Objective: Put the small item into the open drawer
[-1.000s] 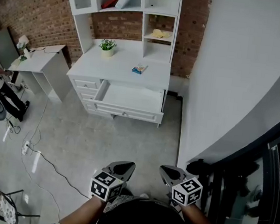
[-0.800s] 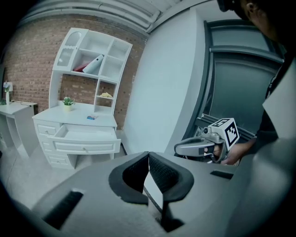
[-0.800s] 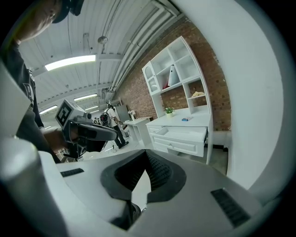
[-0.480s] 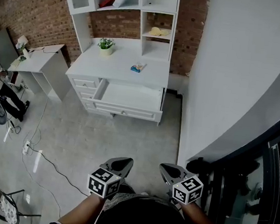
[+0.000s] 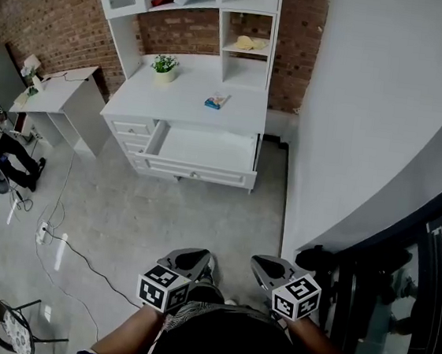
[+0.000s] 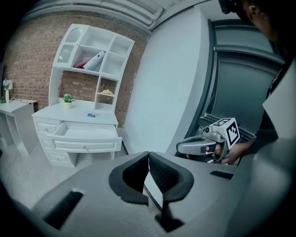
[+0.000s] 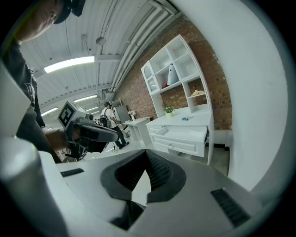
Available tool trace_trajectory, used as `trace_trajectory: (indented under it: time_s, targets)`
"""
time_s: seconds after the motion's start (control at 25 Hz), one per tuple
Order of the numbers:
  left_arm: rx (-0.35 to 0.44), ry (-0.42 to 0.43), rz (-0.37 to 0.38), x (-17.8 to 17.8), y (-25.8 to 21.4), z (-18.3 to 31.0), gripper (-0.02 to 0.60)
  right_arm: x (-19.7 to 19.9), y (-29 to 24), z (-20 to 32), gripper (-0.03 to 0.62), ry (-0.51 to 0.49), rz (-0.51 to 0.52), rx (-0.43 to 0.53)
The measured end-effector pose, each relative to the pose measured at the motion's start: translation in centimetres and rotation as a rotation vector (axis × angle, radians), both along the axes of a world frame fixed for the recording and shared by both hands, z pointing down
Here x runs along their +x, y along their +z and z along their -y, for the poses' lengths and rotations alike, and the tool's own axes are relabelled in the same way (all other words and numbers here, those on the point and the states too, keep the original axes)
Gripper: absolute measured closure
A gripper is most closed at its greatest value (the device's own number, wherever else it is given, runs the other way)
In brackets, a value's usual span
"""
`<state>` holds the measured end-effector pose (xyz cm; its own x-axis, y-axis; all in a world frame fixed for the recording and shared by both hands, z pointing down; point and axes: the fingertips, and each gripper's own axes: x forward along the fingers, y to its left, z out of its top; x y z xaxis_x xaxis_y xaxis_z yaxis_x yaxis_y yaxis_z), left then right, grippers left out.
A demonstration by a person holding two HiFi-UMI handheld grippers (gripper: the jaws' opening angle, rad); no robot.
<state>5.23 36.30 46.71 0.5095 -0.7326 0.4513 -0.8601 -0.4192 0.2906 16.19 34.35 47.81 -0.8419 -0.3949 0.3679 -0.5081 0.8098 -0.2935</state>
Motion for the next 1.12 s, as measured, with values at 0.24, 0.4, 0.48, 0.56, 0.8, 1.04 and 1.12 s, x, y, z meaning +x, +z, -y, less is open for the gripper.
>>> trace_trajectory:
  time_s: [0.24, 0.4, 0.48, 0.56, 0.8, 1.04, 1.12]
  targets:
    - [-0.006, 0.004, -0.012, -0.6, 0.7, 2.2, 0.563, -0.5, 1.1, 1.8, 0.589, 0.008, -0.015, -0.021]
    - [-0.013, 0.001, -0.018, -1.5, 0.9, 3.9, 0.563, -1.3, 1.2, 3.7, 0.589, 0.017, -0.021, -0.029]
    - [-0.016, -0.001, -0.017, -2.2, 1.0, 4.9, 0.563, -2.0, 1.2, 4.6, 0.589, 0.014, -0.021, -0.030]
    - [-0.027, -0.006, -0.018, -2.9, 1.2, 5.9, 0.563, -2.8, 1.3, 5.6, 0.589, 0.007, -0.023, -0.032]
    - [-0.042, -0.011, -0.020, -4.9, 1.6, 9.9, 0.563, -4.4, 2.0, 9.1, 0.589, 0.007, -0.035, -0.056]
    - [-0.050, 0.001, -0.015, -6.9, 1.5, 14.1, 0.563, -6.2, 1.6, 13.8, 0.589, 0.023, -0.041, -0.060]
    - [-0.052, 0.010, -0.014, -7.7, 1.6, 15.6, 0.563, -7.0, 1.4, 15.3, 0.589, 0.031, -0.042, -0.061]
